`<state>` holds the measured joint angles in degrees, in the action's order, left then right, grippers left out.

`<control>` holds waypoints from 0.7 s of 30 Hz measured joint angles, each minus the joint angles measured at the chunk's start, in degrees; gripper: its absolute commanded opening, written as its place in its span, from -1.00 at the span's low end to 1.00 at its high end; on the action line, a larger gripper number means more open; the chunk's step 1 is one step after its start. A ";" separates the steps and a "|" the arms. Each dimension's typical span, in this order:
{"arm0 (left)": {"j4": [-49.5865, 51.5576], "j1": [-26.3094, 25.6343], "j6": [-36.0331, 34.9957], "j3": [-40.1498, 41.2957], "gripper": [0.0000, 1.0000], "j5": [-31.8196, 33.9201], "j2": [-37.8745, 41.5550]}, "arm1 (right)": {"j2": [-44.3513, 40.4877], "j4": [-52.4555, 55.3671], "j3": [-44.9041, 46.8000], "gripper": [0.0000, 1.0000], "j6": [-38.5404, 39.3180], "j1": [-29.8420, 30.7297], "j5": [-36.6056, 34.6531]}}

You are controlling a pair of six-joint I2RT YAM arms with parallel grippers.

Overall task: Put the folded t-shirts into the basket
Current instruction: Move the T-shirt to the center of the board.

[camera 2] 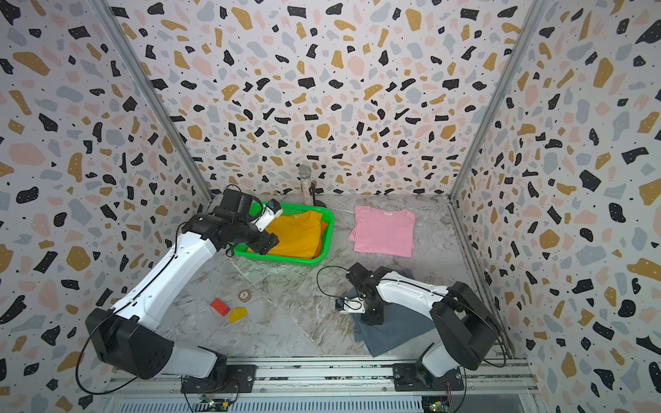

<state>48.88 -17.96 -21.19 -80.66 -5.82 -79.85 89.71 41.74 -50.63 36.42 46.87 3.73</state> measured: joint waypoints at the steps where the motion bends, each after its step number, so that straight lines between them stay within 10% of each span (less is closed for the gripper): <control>1: 0.39 0.28 0.00 0.92 0.55 0.31 1.33 | 1.68 -0.28 -1.81 -0.06 -1.99 1.40 0.24; 13: 1.70 1.49 1.73 13.16 0.75 -8.07 11.93 | 5.38 -1.79 -13.49 0.26 -13.03 7.06 8.55; 21: -3.80 -6.38 2.64 25.66 0.71 -18.73 13.88 | -10.97 -1.53 -6.38 0.43 -10.88 -11.08 11.87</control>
<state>45.08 -24.34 -18.55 -55.00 -24.56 -65.98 78.74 40.21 -57.01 25.54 35.79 15.59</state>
